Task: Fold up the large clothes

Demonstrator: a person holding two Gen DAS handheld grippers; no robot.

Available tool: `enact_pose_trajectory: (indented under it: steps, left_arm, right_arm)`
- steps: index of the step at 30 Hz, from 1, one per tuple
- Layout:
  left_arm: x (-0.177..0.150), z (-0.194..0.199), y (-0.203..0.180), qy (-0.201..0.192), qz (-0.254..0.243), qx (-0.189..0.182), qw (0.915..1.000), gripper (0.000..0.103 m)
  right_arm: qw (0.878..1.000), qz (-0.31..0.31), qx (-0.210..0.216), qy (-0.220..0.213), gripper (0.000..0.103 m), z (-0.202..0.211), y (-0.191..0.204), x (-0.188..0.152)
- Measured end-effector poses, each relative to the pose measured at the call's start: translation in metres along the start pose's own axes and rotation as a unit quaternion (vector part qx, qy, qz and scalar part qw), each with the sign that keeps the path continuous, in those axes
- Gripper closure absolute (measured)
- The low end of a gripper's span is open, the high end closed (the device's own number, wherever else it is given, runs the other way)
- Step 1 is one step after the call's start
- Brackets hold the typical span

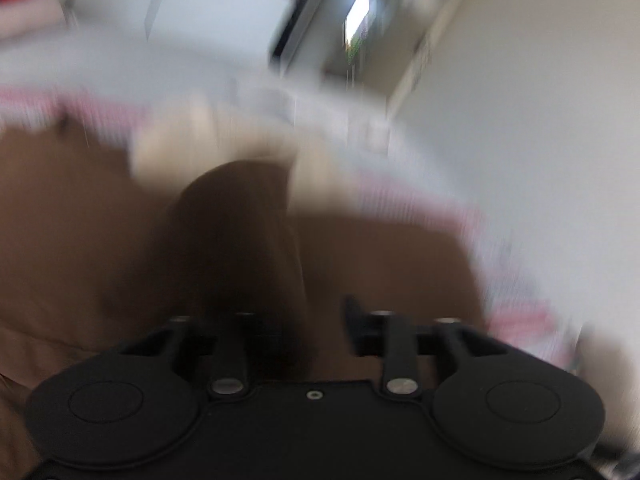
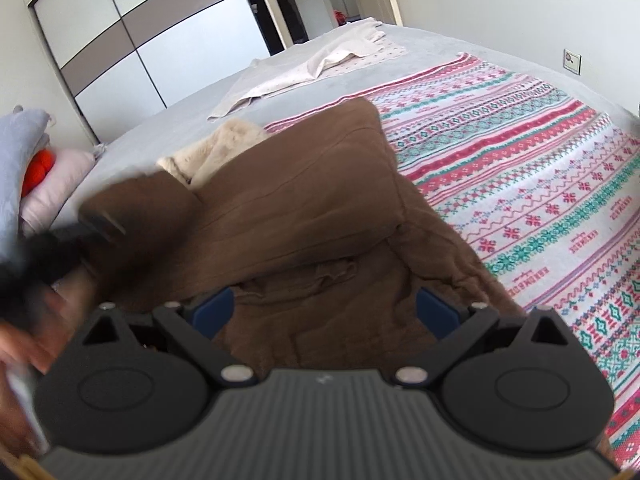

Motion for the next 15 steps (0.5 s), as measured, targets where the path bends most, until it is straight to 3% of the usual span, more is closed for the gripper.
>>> enact_pose_trajectory:
  steps: [3,5,7,11,15]
  left_arm:
    - [-0.020,0.002,-0.005,-0.006,-0.057,0.000,0.9983,0.053]
    - [-0.022,0.012,-0.017,0.010,-0.075,-0.011,0.9971,0.030]
    - [-0.020,0.030,-0.025,0.012,-0.099,-0.033,0.9945,0.019]
    - [-0.021,0.066,-0.032,-0.014,-0.149,-0.029,0.9883,0.018]
    - [-0.010,0.107,0.000,-0.056,-0.134,0.025,0.9891,0.018]
  right_arm:
    - [1.000,-0.009,0.000,0.001,0.004,0.000,-0.005,0.003]
    - [1.000,-0.011,0.003,0.000,0.004,0.000,-0.005,0.004]
    - [1.000,-0.009,0.004,-0.001,0.004,0.000,-0.005,0.004]
    - [1.000,-0.007,0.006,-0.003,0.004,0.001,-0.001,0.003]
    - [1.000,0.000,0.006,-0.006,0.004,0.000,0.005,0.001]
Point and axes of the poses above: each gripper's, at about its wrist camera, not at the fingertips, and z roughly against the way its jaws point, y to its left, x to its top, the point moved 3 cm from there along -z, roughly the way its jaws point, and after that the axes turned 14 degrees about -x, right-handed, at the moved point
